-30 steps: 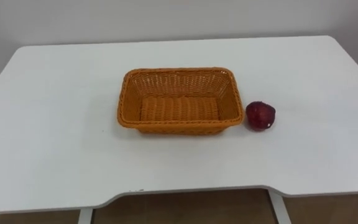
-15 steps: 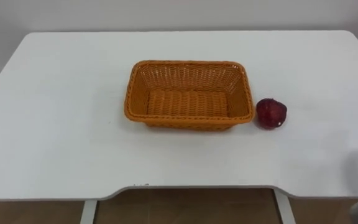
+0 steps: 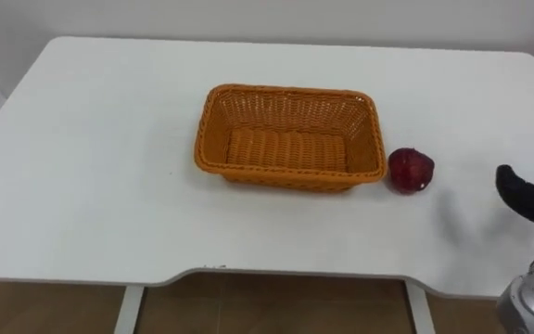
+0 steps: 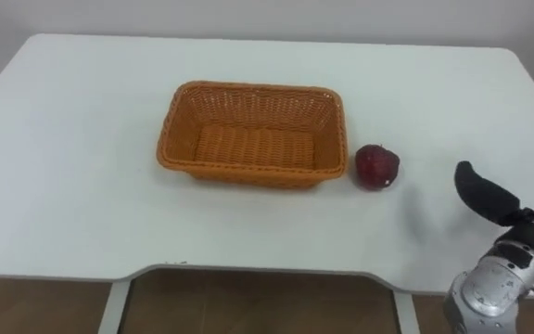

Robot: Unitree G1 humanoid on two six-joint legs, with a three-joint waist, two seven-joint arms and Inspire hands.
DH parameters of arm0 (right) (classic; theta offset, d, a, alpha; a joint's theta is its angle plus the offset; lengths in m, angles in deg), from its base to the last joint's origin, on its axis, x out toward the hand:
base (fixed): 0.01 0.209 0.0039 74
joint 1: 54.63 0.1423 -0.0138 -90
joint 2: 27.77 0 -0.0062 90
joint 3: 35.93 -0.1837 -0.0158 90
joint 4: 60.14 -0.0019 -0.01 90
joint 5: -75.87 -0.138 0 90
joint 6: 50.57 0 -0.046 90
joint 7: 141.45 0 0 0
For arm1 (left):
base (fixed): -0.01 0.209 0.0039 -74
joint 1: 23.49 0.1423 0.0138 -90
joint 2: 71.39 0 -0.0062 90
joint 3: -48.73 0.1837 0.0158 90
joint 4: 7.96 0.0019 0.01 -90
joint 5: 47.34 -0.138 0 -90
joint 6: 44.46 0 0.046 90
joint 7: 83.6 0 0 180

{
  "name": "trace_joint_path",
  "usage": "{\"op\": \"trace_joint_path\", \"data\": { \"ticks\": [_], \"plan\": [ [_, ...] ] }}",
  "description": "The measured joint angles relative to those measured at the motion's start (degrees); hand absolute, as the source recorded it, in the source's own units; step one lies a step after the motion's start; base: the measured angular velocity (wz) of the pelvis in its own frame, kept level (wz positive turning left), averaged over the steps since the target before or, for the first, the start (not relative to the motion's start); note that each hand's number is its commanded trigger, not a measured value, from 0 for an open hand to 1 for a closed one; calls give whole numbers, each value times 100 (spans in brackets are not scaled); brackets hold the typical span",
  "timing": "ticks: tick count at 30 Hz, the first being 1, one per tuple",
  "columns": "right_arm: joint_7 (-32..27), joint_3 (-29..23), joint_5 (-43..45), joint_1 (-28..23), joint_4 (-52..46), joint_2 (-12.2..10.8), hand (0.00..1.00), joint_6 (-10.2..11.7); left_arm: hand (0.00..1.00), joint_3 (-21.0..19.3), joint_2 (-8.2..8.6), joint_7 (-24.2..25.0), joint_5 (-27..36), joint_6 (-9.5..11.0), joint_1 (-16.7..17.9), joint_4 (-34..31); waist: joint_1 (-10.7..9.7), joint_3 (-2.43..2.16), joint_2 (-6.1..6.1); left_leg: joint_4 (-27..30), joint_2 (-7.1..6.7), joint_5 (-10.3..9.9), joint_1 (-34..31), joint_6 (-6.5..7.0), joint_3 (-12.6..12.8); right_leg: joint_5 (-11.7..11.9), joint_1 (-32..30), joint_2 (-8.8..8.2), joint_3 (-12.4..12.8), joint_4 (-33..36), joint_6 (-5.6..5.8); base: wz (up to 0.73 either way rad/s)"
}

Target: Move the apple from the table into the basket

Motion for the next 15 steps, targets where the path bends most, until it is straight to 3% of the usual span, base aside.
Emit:
{"op": "trace_joint_path", "data": {
  "ticks": [8, 15],
  "plan": [
    [681, 245, 7, 118, -3, 36, 0, -88, 0, 167, -69, 116, -1, -17, -4, -90, 26, -34, 9, 10, 11, 1, 26, -2, -3, 1, 12, -6, -79, 20, -2, 0],
    [1160, 358, 457, 136, -2, 66, 0, -125, 0, 175, -90, 124, -1, -23, 4, -86, 37, -29, 22, 11, 9, 2, 102, -4, -20, 4, 97, -11, -105, 19, -7, 1]
  ]
}}
